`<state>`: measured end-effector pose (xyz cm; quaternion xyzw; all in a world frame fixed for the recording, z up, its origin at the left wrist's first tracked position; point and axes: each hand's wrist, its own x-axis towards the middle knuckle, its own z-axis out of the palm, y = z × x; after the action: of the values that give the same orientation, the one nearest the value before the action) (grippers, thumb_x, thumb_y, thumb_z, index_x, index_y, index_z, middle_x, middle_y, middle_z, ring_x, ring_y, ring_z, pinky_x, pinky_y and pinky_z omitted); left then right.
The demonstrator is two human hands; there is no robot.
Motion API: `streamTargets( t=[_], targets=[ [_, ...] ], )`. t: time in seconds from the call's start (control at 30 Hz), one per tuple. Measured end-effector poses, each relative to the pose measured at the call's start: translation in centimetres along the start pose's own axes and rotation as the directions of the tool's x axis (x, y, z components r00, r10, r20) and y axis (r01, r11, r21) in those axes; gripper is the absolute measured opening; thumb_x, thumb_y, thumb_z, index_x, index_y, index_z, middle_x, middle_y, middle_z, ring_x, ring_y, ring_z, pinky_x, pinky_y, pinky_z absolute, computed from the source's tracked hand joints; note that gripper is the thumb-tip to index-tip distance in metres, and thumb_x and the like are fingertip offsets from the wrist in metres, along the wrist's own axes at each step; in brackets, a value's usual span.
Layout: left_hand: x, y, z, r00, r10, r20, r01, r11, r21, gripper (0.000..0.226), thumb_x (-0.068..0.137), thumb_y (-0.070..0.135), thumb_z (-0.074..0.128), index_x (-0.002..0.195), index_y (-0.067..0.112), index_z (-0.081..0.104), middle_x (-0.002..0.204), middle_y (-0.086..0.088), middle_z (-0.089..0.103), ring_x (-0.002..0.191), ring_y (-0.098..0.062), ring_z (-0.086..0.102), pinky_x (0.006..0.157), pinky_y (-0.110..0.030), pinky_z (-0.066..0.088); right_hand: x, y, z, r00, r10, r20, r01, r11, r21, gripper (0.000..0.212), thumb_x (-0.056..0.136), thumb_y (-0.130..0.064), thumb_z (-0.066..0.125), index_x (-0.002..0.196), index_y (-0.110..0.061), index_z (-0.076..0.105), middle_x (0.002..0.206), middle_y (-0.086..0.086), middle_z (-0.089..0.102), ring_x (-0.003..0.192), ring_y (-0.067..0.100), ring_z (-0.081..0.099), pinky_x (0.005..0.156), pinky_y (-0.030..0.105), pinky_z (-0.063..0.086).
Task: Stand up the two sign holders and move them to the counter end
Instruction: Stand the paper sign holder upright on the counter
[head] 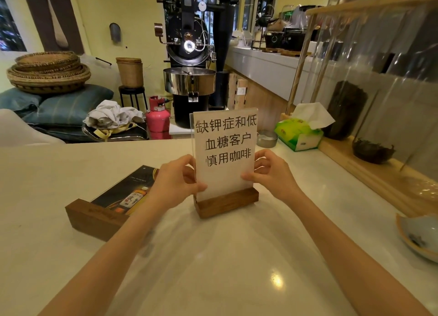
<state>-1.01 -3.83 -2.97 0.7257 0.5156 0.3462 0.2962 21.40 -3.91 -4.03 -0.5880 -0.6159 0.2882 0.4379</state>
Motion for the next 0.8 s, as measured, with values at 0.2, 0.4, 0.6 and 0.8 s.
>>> streamTargets(
  t=[0.2, 0.4, 0.6, 0.8],
  targets=[
    [-0.6, 0.3, -0.1, 0.989, 0.103, 0.110, -0.108, 0.993, 0.041, 0.044, 0.070, 0.005, 0.074, 0.112, 0.010, 0.061, 0.106, -0.007, 0.069, 0.089, -0.020, 0.067, 0.074, -0.018, 0.053, -0.1, -0.1, -1.1, 0.997, 0.049, 0.053, -0.045, 0.996, -0.071, 0.048, 0.062, -0.013, 0.081, 0.106, -0.011, 0.060, 0.096, 0.000, 0.068, 0.085, 0.015, 0.066, 0.073, 0.023, 0.053],
    [-0.8, 0.3, 0.0, 0.987, 0.107, 0.121, -0.116, 0.991, 0.071, 0.044, 0.073, 0.008, 0.072, 0.115, 0.011, 0.058, 0.111, -0.008, 0.067, 0.093, -0.021, 0.065, 0.076, -0.020, 0.052, -0.2, -0.5, -1.4, 0.995, 0.074, 0.070, -0.062, 0.986, -0.154, 0.051, 0.063, -0.018, 0.081, 0.109, -0.013, 0.060, 0.103, 0.003, 0.071, 0.088, 0.019, 0.068, 0.073, 0.025, 0.054],
    [-1.0, 0.8, -0.4, 0.980, 0.023, 0.196, -0.052, 0.988, 0.143, 0.039, 0.079, 0.018, 0.066, 0.117, 0.012, 0.058, 0.120, -0.006, 0.064, 0.102, -0.018, 0.060, 0.091, -0.032, 0.051, -0.5, -2.4, -1.7, 0.958, 0.271, 0.093, -0.194, 0.853, -0.484, 0.045, 0.067, -0.045, 0.074, 0.085, -0.004, 0.067, 0.075, 0.008, 0.073, 0.065, 0.018, 0.069, 0.064, 0.028, 0.057],
    [-1.9, 0.3, -4.2, 0.984, -0.040, 0.175, 0.007, 0.983, 0.184, 0.025, 0.083, 0.030, 0.061, 0.103, 0.016, 0.063, 0.098, 0.002, 0.065, 0.095, -0.015, 0.061, 0.081, -0.023, 0.049, -3.3, -6.1, 0.4, 0.919, 0.280, 0.277, -0.192, 0.933, -0.306, 0.028, 0.080, -0.030, 0.065, 0.090, -0.003, 0.067, 0.076, 0.009, 0.073, 0.064, 0.018, 0.071, 0.056, 0.022, 0.058]
  ],
)
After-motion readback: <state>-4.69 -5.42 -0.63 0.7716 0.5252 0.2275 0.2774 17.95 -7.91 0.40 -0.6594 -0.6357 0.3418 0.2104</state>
